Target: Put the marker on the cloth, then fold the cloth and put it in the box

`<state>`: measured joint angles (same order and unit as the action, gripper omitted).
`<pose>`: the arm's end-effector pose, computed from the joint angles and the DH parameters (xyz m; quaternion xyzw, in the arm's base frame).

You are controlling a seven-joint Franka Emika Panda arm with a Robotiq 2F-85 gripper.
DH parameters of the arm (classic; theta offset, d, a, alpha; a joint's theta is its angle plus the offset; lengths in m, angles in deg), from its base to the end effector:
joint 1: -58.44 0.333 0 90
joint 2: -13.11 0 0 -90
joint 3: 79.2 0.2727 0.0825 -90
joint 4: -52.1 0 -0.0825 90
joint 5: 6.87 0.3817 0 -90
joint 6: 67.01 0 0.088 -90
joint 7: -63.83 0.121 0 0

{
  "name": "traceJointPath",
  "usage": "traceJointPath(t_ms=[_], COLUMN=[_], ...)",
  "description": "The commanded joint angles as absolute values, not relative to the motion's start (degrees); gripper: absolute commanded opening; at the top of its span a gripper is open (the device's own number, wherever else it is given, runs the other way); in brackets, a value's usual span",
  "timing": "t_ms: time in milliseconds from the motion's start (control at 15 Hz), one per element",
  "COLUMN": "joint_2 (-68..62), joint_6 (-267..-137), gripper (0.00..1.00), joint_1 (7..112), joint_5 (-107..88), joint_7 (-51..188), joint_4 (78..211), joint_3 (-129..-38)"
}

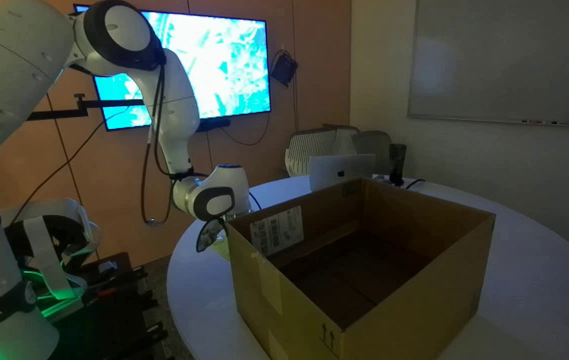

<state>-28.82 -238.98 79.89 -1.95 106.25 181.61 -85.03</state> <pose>0.4593 0.1112 -0.0022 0.9652 -0.2600 0.0201 0.0204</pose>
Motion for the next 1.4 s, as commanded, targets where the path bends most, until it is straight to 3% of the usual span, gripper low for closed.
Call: traceJointPath(t_ms=[0, 1000, 1067, 1133, 1333], joint_2=[-28.9, -34.1, -34.1, -34.2, -33.1], joint_6=[-242.9, -244.3, -244.1, -244.0, -243.6], gripper=[1.0, 1.0, 0.94, 0.74, 0.5], joint_1=[79.6, 84.2, 84.4, 84.8, 85.8], joint_5=[1.0, 5.1, 5.1, 5.1, 4.8], joint_7=[104.8, 105.8, 105.7, 105.8, 105.4], joint_4=[181.9, 179.0, 179.0, 179.0, 179.7], joint_3=[-85.5, -89.3, -89.5, -89.8, -90.5])
